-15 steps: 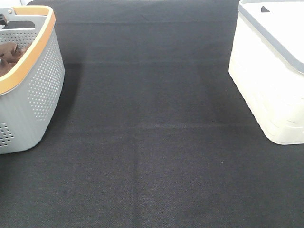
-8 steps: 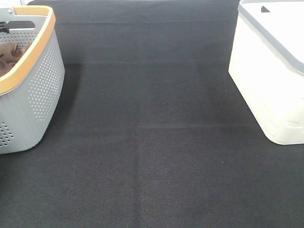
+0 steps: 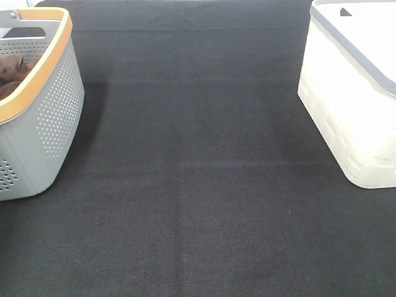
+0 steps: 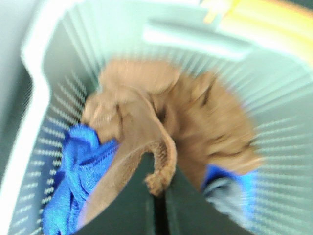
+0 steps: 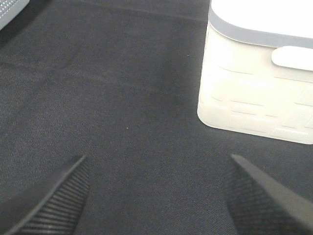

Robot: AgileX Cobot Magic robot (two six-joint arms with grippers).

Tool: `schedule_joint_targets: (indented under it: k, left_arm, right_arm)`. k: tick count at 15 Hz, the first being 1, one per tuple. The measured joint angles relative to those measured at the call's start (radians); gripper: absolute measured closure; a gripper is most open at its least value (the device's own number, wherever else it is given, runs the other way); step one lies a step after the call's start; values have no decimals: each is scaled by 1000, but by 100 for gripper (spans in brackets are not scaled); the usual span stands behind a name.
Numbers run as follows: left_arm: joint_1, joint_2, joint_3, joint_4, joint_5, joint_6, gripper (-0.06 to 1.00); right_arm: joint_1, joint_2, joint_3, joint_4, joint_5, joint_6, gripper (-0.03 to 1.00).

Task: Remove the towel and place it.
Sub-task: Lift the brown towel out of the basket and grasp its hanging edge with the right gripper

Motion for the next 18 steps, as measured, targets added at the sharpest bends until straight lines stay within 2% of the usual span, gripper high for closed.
schedule_joint_targets:
  k: [3,6,8,12,14,16,17,18]
  left_arm:
    - [-13,-176,-1,-28,-14,5,94]
    - [-65,-302,-1,-99,-75,50,94]
    - [-150,-372,-1,-149,-152,98,94]
    - [-323,-419,-1,-156,-320,126,94]
    - [-385,-420,-1,-156,-382,131,94]
    - [-456,-420,-1,-156,-415,131,94]
    - [-493,-420,-1,-156,-440,131,94]
    - [-530,-420,-1,-156,-458,131,94]
  right_arm:
    - [0,0,0,0,0,0,24]
    - [0,0,0,0,0,0,24]
    - [0,0,0,1,0,4,24]
    - [0,3,0,54,-24,74,24]
    - [0,49,-5,126,-137,90,24]
    - [0,128,-5,249,-286,93,24]
    - [0,178,-5,318,-353,63,24]
    - [0,237,-5,396,-405,-14,25]
